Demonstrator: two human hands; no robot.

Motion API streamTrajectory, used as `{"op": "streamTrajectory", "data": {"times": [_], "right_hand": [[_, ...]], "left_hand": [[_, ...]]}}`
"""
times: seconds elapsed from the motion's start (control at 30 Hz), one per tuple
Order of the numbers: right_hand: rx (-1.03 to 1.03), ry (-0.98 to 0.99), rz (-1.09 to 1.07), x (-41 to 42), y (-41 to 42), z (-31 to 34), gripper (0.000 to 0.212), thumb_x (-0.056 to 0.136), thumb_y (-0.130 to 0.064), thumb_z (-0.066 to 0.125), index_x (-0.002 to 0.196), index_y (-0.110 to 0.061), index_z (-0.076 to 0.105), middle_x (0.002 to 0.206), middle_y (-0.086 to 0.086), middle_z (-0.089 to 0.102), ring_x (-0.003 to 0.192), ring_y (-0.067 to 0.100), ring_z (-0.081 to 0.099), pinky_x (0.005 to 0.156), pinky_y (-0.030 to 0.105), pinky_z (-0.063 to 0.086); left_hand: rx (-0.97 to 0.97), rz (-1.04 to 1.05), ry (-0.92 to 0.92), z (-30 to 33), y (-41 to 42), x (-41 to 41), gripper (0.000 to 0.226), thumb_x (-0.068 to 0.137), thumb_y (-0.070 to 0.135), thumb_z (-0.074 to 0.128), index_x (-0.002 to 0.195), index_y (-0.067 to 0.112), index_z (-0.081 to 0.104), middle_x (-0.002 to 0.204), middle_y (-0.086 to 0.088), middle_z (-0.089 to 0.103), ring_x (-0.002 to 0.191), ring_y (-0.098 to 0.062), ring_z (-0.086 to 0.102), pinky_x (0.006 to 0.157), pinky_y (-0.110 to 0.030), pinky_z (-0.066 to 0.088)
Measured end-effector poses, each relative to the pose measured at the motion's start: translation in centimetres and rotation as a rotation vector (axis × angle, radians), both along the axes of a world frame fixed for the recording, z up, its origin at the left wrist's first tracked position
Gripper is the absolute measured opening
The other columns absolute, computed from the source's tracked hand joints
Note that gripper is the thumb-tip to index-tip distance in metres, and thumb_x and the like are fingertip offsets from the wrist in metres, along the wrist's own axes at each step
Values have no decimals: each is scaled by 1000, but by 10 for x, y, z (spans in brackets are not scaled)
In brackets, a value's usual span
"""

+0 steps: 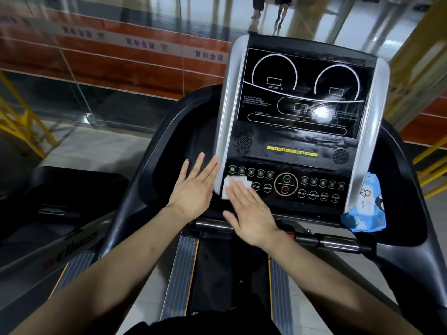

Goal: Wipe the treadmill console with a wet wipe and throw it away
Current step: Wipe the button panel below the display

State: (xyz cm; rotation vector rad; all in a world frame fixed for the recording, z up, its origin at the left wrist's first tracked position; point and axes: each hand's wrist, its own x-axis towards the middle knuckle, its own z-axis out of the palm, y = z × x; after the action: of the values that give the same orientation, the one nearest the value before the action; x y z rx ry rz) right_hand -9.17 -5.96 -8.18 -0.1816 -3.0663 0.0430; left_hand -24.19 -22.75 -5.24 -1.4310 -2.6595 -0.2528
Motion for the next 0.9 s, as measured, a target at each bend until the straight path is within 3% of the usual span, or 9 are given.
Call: {"op": "streamTrajectory", "data": {"times": [0.13, 0.3, 0.47, 0.67, 0.9], "right_hand": [[38, -8, 44, -4, 11, 6, 73, 108, -60, 22, 167, -18, 16, 175, -3, -2, 161, 10, -8, 131, 43, 15], [-15, 34, -85, -35, 3, 29, 72, 108, -59, 15, 167, -19, 2, 174, -2, -11, 159, 11, -17, 132, 37, -3], [34, -1, 43, -3, -4, 1, 69, 110, -54, 23, 167, -15, 17, 175, -1, 0, 161, 11, -7, 131, 42, 12], [-16, 78, -77, -47, 2, 36, 65, 111, -50, 19, 166, -18, 10, 175, -2, -3, 161, 11, -10, 131, 35, -2], [3, 36, 43, -7, 0, 5, 65, 111, -51, 22, 166, -17, 21, 175, -3, 5, 161, 10, -3, 131, 42, 15]], "left_hand": [[-22, 6, -5, -1, 0, -1, 75, 106, 22, 38, 164, 20, -10, 172, 8, -20, 157, -27, -25, 129, -56, -4], [-14, 10, -18, 1, 2, 2, 79, 103, 17, 40, 163, 21, -12, 171, 8, -20, 157, -27, -24, 129, -55, -6], [-20, 6, -17, 2, 0, -1, 82, 100, 13, 41, 164, 22, -9, 172, 10, -19, 157, -26, -23, 129, -56, -6], [-41, 9, -26, 5, -1, 0, 81, 101, 13, 39, 163, 23, -12, 170, 11, -23, 157, -26, -25, 129, -55, -5], [-35, 8, -23, 5, -1, 0, 83, 99, 13, 40, 163, 22, -12, 170, 10, -25, 157, -26, -24, 129, -53, -7]]}}
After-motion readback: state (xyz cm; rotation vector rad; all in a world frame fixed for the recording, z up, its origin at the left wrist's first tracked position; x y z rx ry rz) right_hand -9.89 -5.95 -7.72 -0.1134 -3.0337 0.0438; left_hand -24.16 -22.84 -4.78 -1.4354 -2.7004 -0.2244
